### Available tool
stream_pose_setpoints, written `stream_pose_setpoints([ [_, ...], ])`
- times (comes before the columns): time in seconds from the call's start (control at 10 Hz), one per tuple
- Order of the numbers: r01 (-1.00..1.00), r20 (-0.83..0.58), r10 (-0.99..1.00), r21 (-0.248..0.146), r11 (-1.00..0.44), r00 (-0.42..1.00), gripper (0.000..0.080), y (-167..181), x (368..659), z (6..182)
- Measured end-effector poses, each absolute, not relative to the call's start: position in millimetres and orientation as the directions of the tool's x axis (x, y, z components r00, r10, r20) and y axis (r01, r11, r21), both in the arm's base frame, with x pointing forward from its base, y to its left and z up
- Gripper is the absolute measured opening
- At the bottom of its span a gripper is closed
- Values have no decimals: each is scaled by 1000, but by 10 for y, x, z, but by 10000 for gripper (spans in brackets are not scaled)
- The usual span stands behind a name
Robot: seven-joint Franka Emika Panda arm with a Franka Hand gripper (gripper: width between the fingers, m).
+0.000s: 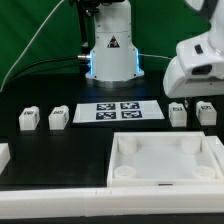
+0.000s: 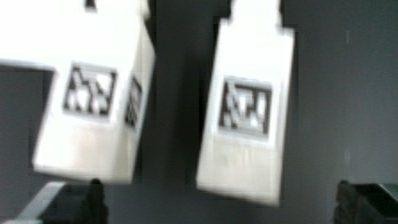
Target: Assemble one leg
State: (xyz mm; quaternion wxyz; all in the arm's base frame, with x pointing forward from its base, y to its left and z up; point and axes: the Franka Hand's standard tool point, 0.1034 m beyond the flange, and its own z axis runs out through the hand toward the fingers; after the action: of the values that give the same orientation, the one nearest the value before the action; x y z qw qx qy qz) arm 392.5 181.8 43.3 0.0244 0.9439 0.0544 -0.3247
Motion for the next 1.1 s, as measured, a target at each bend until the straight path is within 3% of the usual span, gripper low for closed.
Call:
stream_pose_setpoints([
  [0.2, 124, -727, 75, 14, -992, 682, 649, 1856, 3941, 381],
  [1.1, 125, -726, 77, 13, -992, 683, 649, 1941, 3859, 130],
])
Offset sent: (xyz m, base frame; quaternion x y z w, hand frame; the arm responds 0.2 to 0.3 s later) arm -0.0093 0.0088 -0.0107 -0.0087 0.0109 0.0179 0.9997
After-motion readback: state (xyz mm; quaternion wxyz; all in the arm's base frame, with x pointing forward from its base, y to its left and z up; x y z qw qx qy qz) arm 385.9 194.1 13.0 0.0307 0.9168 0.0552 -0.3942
